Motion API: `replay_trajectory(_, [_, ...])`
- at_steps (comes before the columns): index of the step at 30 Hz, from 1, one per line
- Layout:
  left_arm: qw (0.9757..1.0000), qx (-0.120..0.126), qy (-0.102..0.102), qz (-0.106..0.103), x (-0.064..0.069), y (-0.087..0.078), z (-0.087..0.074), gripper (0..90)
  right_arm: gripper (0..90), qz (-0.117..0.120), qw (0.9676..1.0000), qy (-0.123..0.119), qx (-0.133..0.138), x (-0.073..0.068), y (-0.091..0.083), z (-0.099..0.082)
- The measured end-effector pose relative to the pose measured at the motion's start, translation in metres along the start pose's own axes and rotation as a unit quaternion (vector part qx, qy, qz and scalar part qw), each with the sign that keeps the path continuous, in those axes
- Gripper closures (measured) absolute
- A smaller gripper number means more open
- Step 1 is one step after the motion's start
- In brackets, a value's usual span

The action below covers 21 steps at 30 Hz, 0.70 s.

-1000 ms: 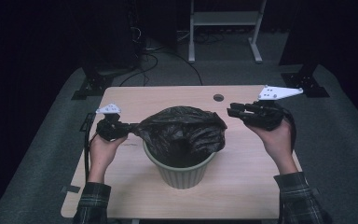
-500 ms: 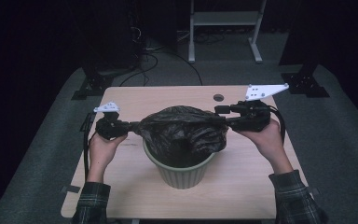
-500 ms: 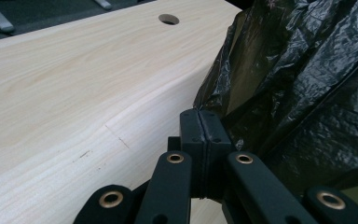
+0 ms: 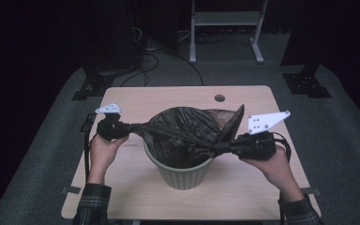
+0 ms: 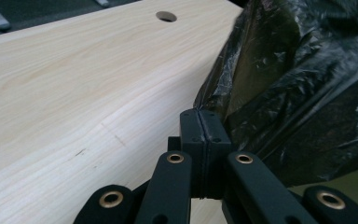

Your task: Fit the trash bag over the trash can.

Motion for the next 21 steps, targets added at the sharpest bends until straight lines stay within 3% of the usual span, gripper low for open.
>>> replay_trajectory(4, [1.0000, -0.005, 0.004, 0.001, 0.003, 0.003, 0.002, 89.7, 90.0, 0.032, 0.9995, -0.001, 0.001, -0.023, 0.001, -0.011])
replay_trajectory(11, [1.0000, -0.007, 0.002, -0.005, 0.004, 0.009, 0.002, 89.7, 90.0, 0.071, 0.9974, -0.010, -0.008, -0.055, 0.019, -0.024])
replay_trajectory(15, [1.0000, -0.006, 0.002, -0.006, 0.004, 0.008, 0.002, 89.7, 90.0, 0.102, 0.9943, -0.020, -0.021, -0.072, 0.035, -0.029])
replay_trajectory(21, [1.0000, 0.000, 0.003, -0.009, 0.005, 0.004, 0.003, 89.6, 90.0, 0.124, 0.9908, -0.032, -0.044, -0.089, 0.053, -0.040])
Point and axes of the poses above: each handheld gripper's, and its own axes: y roughly forward along the jaws, z roughly out of its top, x roughly to its right, the point moved 7 cm from there along y, roughly forward along the jaws, and after that the axes turned 15 degrees about -z, right-handed, at the moved point
